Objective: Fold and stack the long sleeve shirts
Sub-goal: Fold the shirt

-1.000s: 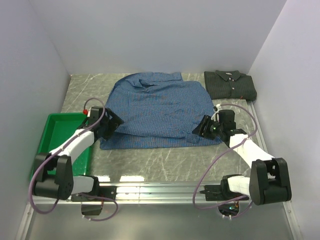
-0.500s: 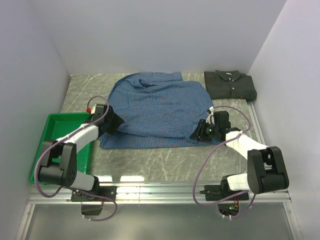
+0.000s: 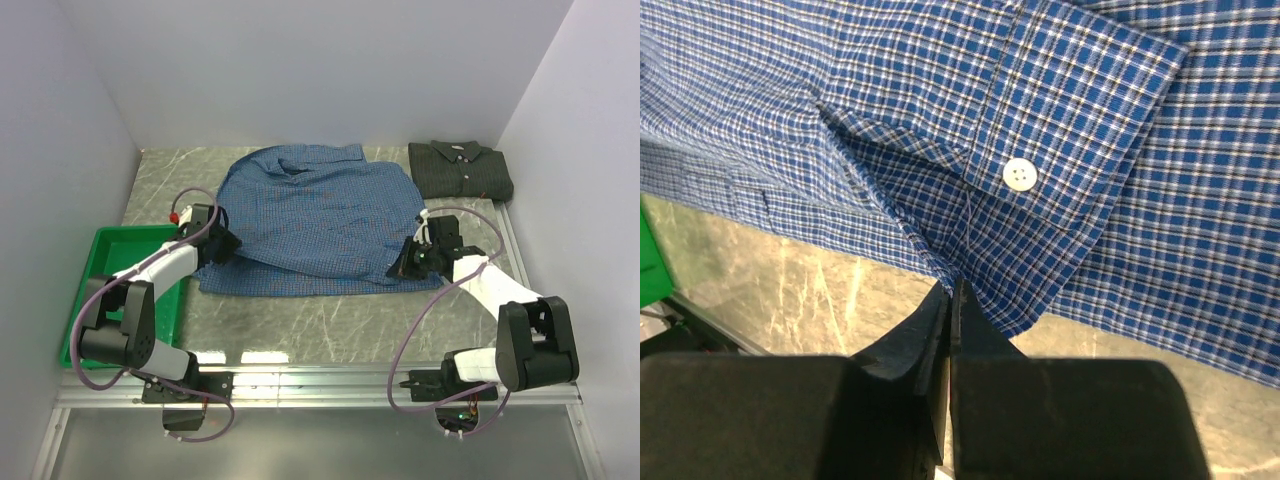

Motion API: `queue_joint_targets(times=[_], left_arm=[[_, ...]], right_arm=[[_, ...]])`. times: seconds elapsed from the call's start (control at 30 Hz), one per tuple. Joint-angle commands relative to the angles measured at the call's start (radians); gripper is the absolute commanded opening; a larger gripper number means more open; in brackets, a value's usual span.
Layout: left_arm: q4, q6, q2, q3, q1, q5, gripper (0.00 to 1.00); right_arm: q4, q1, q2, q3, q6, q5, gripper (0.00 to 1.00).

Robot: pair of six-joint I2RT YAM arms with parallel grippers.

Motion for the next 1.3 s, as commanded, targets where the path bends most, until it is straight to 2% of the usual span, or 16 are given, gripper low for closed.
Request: queue_joint_targets(times=[0.0, 0.1, 0.2, 0.3, 0.4, 0.43, 0.53, 0.63, 0.8, 0.87, 1.1, 1.27], left_arm=[[-0.036, -0.031, -0.013, 0.012, -0.004, -0.042, 0.43], [-0.063, -0.066, -0.041, -0.024, -0.004, -0.059, 0.46], [-0.083, -0.097, -0.082, -0.064, -0.004, -0.083, 0.55], [-0.100, -0.107, -0.107, -0.086, -0.004, -0.114, 0.64], [-0.113, -0.111, -0.108, -0.095, -0.003, -0.125, 0.73], [-0.111, -0.109, -0.113, -0.100, -0.003, -0.123, 0.75], [-0.113, -0.106, -0.125, -0.110, -0.003, -0.126, 0.84], [-0.117, -0.106, -0.154, -0.145, -0.003, -0.132, 0.89], [-0.116, -0.121, -0.209, -0.221, -0.003, -0.125, 0.92], [-0.120, -0.124, -0.242, -0.250, -0.003, -0.131, 0.93], [-0.151, -0.118, -0.303, -0.284, 0.000, -0.168, 0.95], [-0.178, -0.112, -0.331, -0.284, 0.003, -0.171, 0.96]], right_arm=[[-0.076, 0.001, -0.016, 0.043, -0.021, 0.049, 0.00], [-0.075, -0.001, -0.001, 0.040, -0.015, 0.064, 0.01], [-0.066, -0.001, 0.024, 0.040, -0.011, 0.061, 0.11], [-0.054, -0.002, 0.042, 0.041, -0.004, 0.067, 0.17], [-0.044, -0.001, 0.036, 0.049, 0.007, 0.078, 0.33], [-0.043, -0.001, 0.029, 0.050, 0.012, 0.078, 0.43], [-0.046, -0.001, -0.028, 0.057, 0.015, 0.094, 0.56], [-0.023, -0.001, -0.129, 0.051, 0.042, 0.112, 0.63], [0.159, 0.019, -0.302, -0.057, 0.171, 0.040, 0.64], [0.282, 0.043, -0.307, -0.098, 0.252, 0.011, 0.64], [0.596, 0.062, -0.119, -0.264, 0.392, 0.005, 0.62], [0.687, 0.039, -0.028, -0.344, 0.432, 0.052, 0.61]])
